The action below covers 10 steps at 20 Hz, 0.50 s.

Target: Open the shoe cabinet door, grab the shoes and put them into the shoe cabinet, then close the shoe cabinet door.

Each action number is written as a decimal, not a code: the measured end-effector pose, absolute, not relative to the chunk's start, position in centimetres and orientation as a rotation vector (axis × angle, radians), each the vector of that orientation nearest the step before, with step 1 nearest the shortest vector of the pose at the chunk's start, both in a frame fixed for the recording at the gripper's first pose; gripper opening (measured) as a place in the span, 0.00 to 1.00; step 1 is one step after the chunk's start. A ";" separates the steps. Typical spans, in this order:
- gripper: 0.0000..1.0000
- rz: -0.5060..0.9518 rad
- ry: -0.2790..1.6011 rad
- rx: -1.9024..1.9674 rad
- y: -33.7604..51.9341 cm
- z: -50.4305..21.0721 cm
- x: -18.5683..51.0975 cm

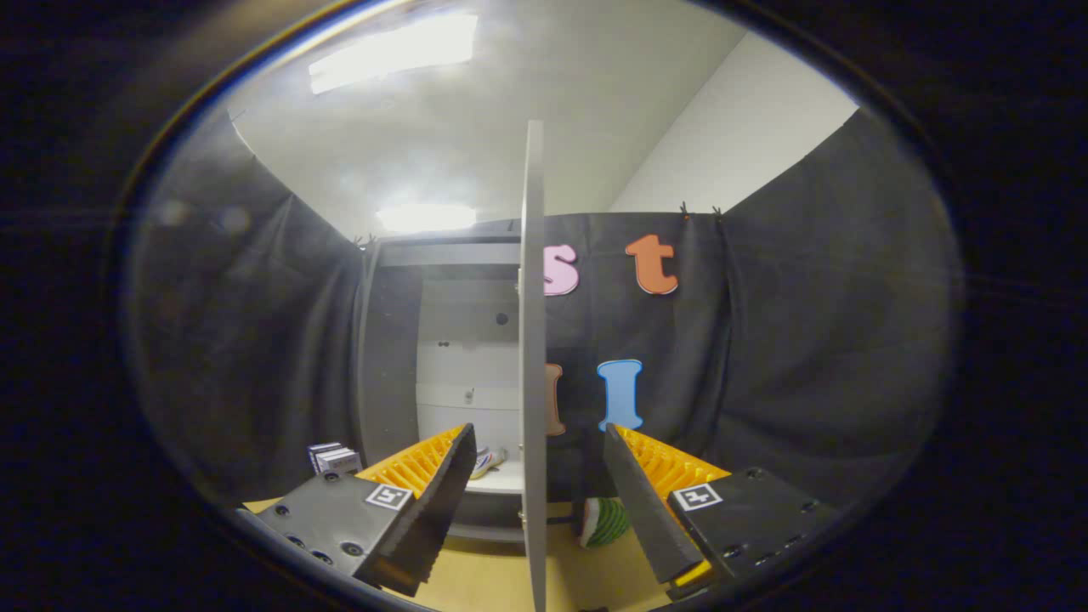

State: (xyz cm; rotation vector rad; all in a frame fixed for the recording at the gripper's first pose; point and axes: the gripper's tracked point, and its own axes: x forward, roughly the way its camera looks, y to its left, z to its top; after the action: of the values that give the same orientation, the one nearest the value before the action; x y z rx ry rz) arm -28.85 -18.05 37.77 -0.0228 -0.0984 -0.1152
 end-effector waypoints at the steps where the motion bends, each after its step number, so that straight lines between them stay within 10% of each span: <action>1: 0.95 -0.128 -0.098 -0.013 -19.1 37.8 -28.9; 10: 0.95 -0.222 -0.038 -0.021 -27.1 35.4 -25.5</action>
State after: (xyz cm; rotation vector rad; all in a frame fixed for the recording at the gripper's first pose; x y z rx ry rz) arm -25.50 -27.08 35.38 -0.0213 -0.0383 -0.2218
